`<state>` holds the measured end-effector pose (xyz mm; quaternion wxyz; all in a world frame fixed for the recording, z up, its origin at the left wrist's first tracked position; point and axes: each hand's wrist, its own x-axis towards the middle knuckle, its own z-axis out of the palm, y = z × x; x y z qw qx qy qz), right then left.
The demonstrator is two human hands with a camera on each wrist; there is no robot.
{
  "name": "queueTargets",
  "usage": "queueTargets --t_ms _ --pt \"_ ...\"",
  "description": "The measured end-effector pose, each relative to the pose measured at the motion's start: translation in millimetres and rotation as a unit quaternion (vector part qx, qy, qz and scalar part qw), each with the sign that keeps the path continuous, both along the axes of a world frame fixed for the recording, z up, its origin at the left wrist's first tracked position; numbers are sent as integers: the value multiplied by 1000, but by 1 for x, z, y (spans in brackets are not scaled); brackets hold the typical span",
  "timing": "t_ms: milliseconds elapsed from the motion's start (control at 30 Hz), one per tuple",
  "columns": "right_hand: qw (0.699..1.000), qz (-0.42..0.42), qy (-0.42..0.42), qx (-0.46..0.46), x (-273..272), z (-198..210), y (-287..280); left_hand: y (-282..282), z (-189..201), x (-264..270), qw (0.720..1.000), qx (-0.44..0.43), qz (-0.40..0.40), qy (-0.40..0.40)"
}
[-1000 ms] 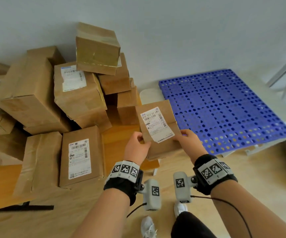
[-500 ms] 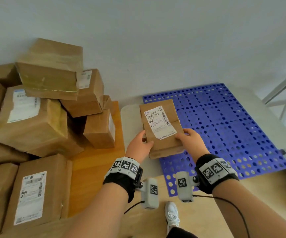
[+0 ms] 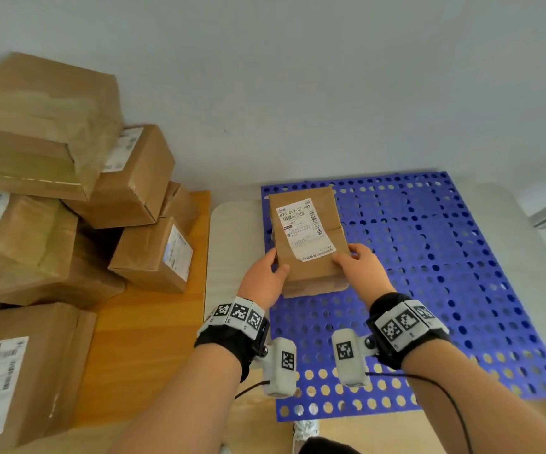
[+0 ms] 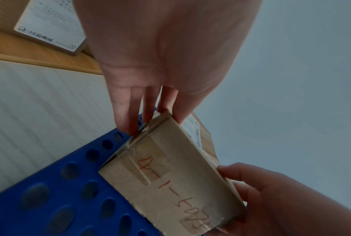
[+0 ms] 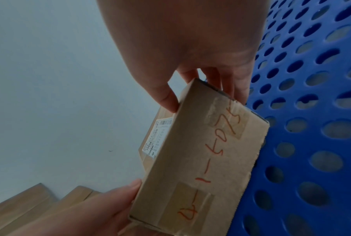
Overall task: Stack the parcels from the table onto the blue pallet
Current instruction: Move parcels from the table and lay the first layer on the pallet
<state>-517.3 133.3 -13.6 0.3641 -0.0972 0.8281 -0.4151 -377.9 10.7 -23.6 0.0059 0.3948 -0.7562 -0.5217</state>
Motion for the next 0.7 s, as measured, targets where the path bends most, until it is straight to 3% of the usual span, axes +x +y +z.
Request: queueTargets --t_ms 267,700 --pt "999 49 1 7 -6 2 1 6 -4 -5 1000 -16 18 6" --pt "999 35 7 5 1 4 5 11 -4 -1 998 -44 -4 -43"
